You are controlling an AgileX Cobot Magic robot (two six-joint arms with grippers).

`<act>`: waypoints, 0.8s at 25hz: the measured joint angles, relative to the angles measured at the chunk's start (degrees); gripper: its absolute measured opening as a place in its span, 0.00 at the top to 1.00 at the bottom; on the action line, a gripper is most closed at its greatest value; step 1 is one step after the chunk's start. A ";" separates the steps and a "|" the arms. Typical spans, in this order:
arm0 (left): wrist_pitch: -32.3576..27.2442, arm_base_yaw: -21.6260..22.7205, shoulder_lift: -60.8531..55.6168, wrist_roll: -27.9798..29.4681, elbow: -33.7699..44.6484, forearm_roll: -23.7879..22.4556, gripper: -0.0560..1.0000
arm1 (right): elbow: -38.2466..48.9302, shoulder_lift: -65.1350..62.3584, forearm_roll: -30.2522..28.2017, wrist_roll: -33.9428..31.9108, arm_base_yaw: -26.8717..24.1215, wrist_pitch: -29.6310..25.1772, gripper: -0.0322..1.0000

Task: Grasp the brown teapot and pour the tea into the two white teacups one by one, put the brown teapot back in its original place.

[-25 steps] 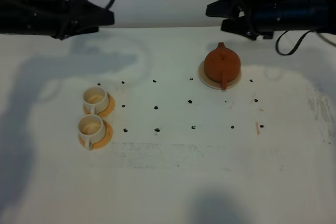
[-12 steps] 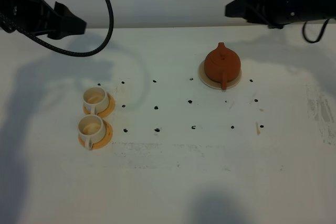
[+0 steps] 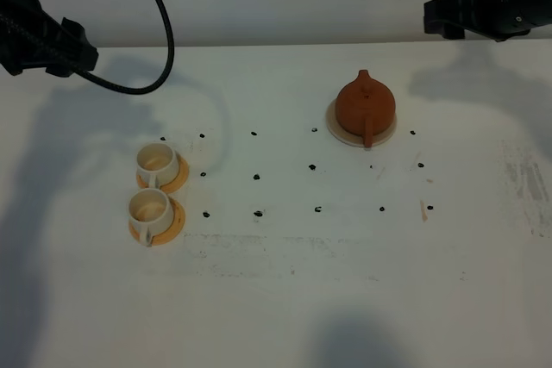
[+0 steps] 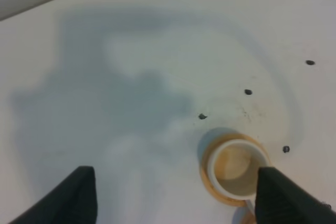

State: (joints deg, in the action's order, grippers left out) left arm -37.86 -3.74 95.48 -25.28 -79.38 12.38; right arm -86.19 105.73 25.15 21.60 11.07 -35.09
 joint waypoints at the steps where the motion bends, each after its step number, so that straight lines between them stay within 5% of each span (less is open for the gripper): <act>1: 0.05 0.00 -0.22 0.84 0.00 -0.25 0.38 | 0.00 0.00 -1.76 -1.52 0.00 0.00 0.40; 9: -1.20 0.00 -6.54 4.71 0.00 -1.44 0.38 | 0.00 -3.52 -7.12 -3.93 0.00 -1.02 0.43; 20: -12.55 0.00 -20.52 10.20 0.00 -1.44 0.38 | 0.00 -9.83 -8.57 -3.69 0.00 -3.62 0.44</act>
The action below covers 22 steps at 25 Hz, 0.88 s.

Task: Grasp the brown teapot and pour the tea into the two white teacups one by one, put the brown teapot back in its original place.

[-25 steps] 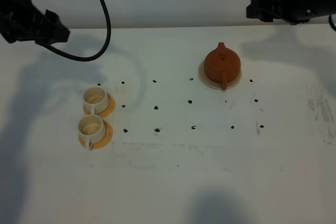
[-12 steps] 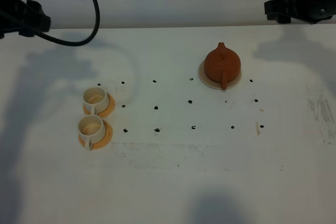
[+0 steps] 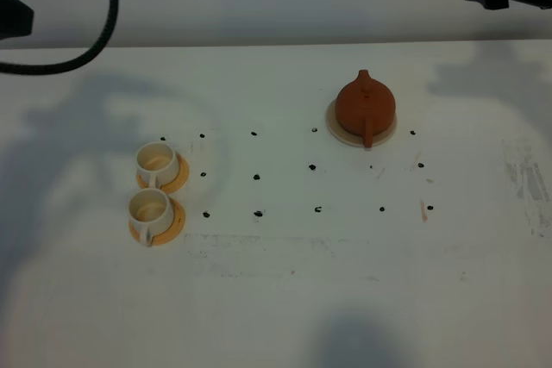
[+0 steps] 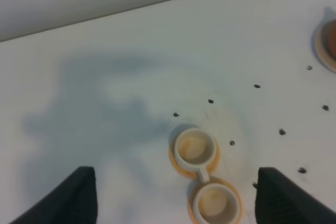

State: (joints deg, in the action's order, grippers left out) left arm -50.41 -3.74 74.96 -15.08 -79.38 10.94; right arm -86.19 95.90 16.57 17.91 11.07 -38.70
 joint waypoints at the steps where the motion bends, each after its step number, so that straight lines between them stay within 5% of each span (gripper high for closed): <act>1: -0.84 0.00 -1.14 0.49 0.00 0.00 0.38 | 0.00 -0.04 0.00 0.00 0.00 0.00 0.44; 6: 0.28 0.00 -7.99 1.74 5.22 0.00 0.40 | 0.00 -0.04 -0.05 0.34 0.00 -0.06 0.44; 22: 6.09 0.00 -50.75 11.06 44.98 -6.24 0.41 | 6.23 -0.07 0.14 1.12 0.00 0.88 0.44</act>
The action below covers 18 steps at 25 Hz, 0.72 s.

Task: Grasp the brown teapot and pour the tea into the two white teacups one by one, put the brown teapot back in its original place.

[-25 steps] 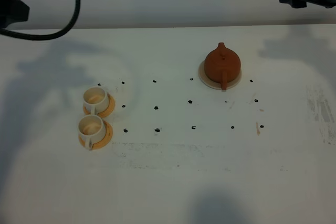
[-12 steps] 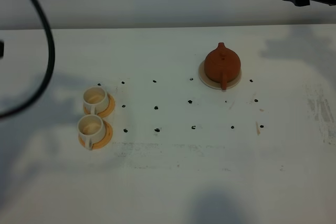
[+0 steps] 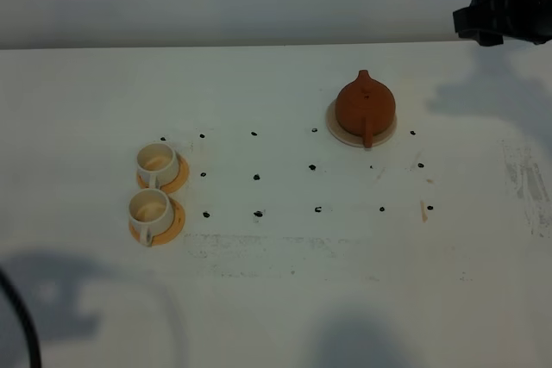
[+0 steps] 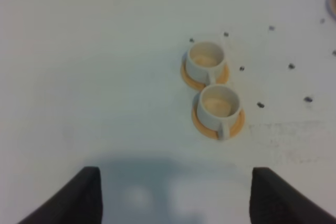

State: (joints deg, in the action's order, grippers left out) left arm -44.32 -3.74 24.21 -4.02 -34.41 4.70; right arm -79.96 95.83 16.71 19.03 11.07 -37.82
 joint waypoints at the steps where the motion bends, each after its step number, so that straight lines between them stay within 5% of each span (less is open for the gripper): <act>1: -0.51 0.00 -3.07 0.49 1.18 -0.12 0.41 | 0.38 0.00 0.00 0.11 0.00 0.10 0.44; 8: -7.58 0.00 -15.50 4.44 6.99 -3.87 0.41 | 2.60 0.05 -0.18 1.28 0.00 2.43 0.44; 18: -11.41 0.00 -18.86 5.34 7.28 -4.38 0.41 | 2.71 2.91 -0.18 1.41 0.00 2.63 0.44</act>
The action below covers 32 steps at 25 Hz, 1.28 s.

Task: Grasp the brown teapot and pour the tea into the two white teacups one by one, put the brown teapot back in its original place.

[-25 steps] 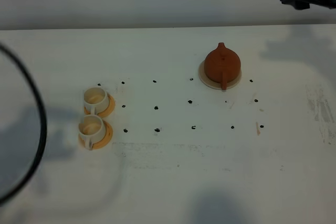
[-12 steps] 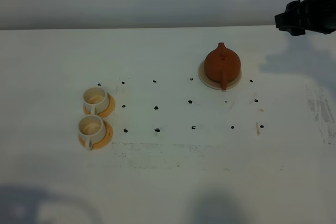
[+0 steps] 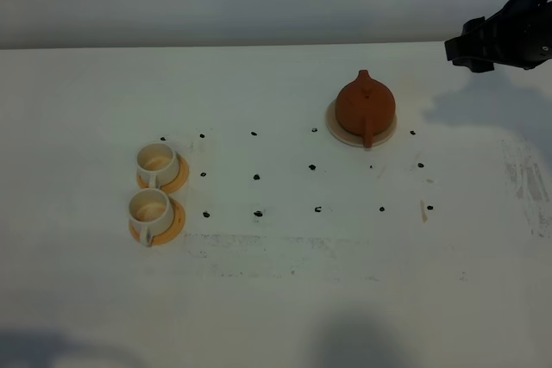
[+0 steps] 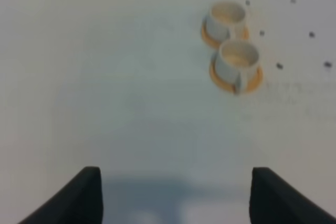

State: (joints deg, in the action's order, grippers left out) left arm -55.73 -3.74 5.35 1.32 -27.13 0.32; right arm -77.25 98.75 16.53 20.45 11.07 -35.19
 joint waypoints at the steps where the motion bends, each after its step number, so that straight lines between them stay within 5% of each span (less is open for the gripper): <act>1: -1.17 0.00 -0.37 0.00 0.00 0.00 0.41 | 0.08 0.08 0.00 0.00 0.00 0.00 0.44; 6: -6.68 0.00 -1.97 0.00 0.00 0.00 0.41 | 0.26 0.10 0.00 0.05 0.00 0.00 0.44; 21: -5.21 0.00 -5.53 0.66 1.10 0.12 0.41 | 0.26 0.10 -2.37 0.17 0.00 0.44 0.46; 32: -5.21 4.77 -5.53 0.69 1.10 0.12 0.41 | 0.26 6.16 -3.01 -0.22 0.00 0.99 0.46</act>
State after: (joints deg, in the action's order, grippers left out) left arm -60.95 1.02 -0.19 2.00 -26.03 0.44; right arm -76.98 104.90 13.52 20.22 11.07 -34.20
